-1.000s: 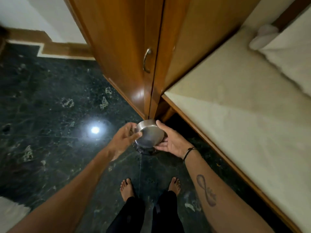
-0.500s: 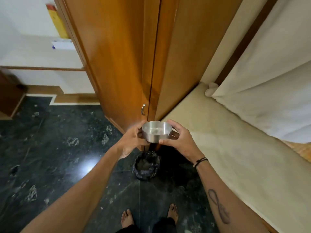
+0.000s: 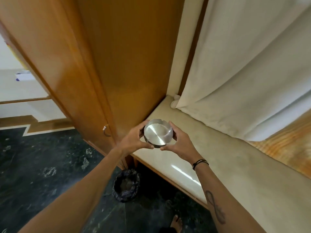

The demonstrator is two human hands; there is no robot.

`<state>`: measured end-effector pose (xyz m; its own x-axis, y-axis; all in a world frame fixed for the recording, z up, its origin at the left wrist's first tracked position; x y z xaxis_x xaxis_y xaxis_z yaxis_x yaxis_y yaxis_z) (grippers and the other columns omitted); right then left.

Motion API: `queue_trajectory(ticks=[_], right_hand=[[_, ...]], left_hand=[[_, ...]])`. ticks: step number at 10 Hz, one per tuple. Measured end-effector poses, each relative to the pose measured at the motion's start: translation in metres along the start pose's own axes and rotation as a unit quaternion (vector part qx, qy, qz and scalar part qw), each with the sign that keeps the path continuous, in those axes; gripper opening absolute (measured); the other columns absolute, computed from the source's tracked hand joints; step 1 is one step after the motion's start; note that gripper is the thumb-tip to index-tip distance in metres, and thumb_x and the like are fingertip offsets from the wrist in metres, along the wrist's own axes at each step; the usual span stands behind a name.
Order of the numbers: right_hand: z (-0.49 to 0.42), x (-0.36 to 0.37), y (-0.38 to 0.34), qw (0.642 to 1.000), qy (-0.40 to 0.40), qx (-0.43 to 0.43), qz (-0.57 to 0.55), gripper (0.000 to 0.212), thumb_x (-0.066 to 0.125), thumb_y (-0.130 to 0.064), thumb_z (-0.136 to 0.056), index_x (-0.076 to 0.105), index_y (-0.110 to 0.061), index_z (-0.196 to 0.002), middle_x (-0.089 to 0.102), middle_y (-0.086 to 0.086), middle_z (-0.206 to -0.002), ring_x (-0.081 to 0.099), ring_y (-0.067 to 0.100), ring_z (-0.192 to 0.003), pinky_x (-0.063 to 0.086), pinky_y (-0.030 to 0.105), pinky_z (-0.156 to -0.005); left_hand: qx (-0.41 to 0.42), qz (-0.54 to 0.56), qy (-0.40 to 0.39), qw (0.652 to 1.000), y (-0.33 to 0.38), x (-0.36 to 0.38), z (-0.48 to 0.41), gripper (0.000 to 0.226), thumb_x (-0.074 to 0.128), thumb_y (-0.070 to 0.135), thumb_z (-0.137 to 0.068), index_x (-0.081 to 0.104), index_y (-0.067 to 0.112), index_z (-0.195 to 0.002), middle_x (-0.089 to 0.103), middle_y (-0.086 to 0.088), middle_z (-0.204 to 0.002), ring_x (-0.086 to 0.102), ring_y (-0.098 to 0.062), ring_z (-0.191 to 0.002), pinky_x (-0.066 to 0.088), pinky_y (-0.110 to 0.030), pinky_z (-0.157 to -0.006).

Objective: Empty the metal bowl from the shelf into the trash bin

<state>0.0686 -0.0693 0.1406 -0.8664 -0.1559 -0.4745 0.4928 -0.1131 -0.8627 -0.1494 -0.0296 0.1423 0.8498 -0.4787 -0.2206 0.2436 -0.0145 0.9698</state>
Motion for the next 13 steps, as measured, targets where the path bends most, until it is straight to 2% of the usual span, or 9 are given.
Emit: queue_trajectory(ticks=[2,5,6,7,8,10,11,12,13], right_hand=[[-0.032,-0.072,0.068,0.999,-0.011,0.004,0.052,0.127,0.105,-0.022,-0.067,0.033,-0.024,-0.170,0.054,-0.004,-0.164,0.053,0.018,-0.150,0.048,0.041,-0.125],[-0.081,-0.087,0.148,0.987,-0.062,0.032,0.147,0.120,0.098,-0.025,-0.078,0.024,-0.020,-0.173,0.048,0.004,-0.167,0.054,0.027,-0.147,0.048,0.032,-0.111],[-0.090,-0.078,0.169,0.982,-0.066,0.041,0.171,0.112,0.093,-0.029,-0.085,0.023,-0.020,-0.173,0.046,0.005,-0.168,0.057,0.029,-0.145,0.052,0.037,-0.112],[-0.097,-0.071,0.186,0.980,-0.074,0.056,0.174,0.106,0.086,-0.026,-0.091,0.019,-0.022,-0.174,0.042,0.004,-0.171,0.056,0.031,-0.146,0.052,0.041,-0.115],[-0.102,-0.066,0.200,0.979,-0.072,0.064,0.177,0.100,0.080,-0.026,-0.096,0.018,-0.021,-0.174,0.039,0.004,-0.174,0.055,0.031,-0.148,0.051,0.041,-0.117],[-0.104,-0.058,0.210,0.976,-0.063,0.076,0.191,0.094,0.073,-0.021,-0.098,0.018,-0.019,-0.174,0.038,0.005,-0.173,0.063,0.034,-0.137,0.057,0.045,-0.108],[-0.105,-0.057,0.207,0.969,-0.070,0.077,0.226,0.097,0.071,-0.017,-0.098,0.013,-0.016,-0.175,0.036,0.007,-0.173,0.065,0.034,-0.133,0.060,0.043,-0.101],[-0.101,-0.053,0.203,0.959,-0.099,0.070,0.255,0.109,0.078,-0.018,-0.093,0.007,-0.014,-0.175,0.029,0.010,-0.177,0.053,0.033,-0.150,0.058,0.043,-0.109],[-0.104,-0.059,0.183,0.959,-0.085,0.047,0.267,0.120,0.085,-0.038,-0.091,0.003,-0.010,-0.175,0.016,0.014,-0.183,0.022,0.031,-0.170,0.044,0.048,-0.128]], left_hand=[[-0.017,-0.040,0.029,0.999,-0.015,0.075,-0.073,0.100,0.103,0.013,-0.063,0.058,0.035,-0.150,0.070,0.004,-0.143,0.065,-0.019,-0.137,0.054,-0.042,-0.117],[-0.097,-0.117,0.052,0.987,-0.079,0.131,-0.137,0.103,0.102,0.013,-0.061,0.054,0.035,-0.149,0.070,0.010,-0.130,0.066,-0.019,-0.124,0.062,-0.038,-0.103],[-0.123,-0.131,0.048,0.983,-0.111,0.138,-0.147,0.103,0.102,0.006,-0.063,0.054,0.030,-0.151,0.068,0.007,-0.132,0.064,-0.022,-0.124,0.057,-0.011,-0.088],[-0.142,-0.131,0.040,0.980,-0.129,0.145,-0.159,0.099,0.100,0.003,-0.069,0.053,0.019,-0.154,0.063,0.004,-0.135,0.060,-0.018,-0.121,0.053,-0.010,-0.091],[-0.150,-0.155,0.022,0.976,-0.142,0.150,-0.168,0.099,0.096,0.004,-0.074,0.047,0.013,-0.160,0.055,0.006,-0.136,0.054,-0.013,-0.125,0.049,-0.034,-0.113],[-0.168,-0.127,0.031,0.977,-0.173,0.144,-0.165,0.113,0.101,0.033,-0.068,0.041,0.036,-0.164,0.057,0.007,-0.159,0.055,-0.022,-0.147,0.055,-0.031,-0.112],[-0.194,-0.102,0.028,0.975,-0.162,0.143,-0.162,0.108,0.098,0.019,-0.076,0.040,0.026,-0.166,0.052,-0.003,-0.165,0.050,-0.029,-0.153,0.050,-0.011,-0.106],[-0.196,-0.125,0.024,0.972,-0.156,0.142,-0.154,0.123,0.101,0.035,-0.068,0.033,0.018,-0.169,0.043,-0.009,-0.171,0.042,-0.033,-0.158,0.043,-0.046,-0.127],[-0.155,-0.189,-0.007,0.970,-0.134,0.133,-0.158,0.139,0.096,0.055,-0.069,0.015,0.016,-0.174,0.024,-0.007,-0.182,0.027,-0.028,-0.167,0.027,-0.043,-0.135]])
Point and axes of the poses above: each hand's wrist, its own z-axis away from the middle knuckle, its own x-axis out of the palm, y = z × x, the point moved 4 cm from there along -z, towards the middle knuckle
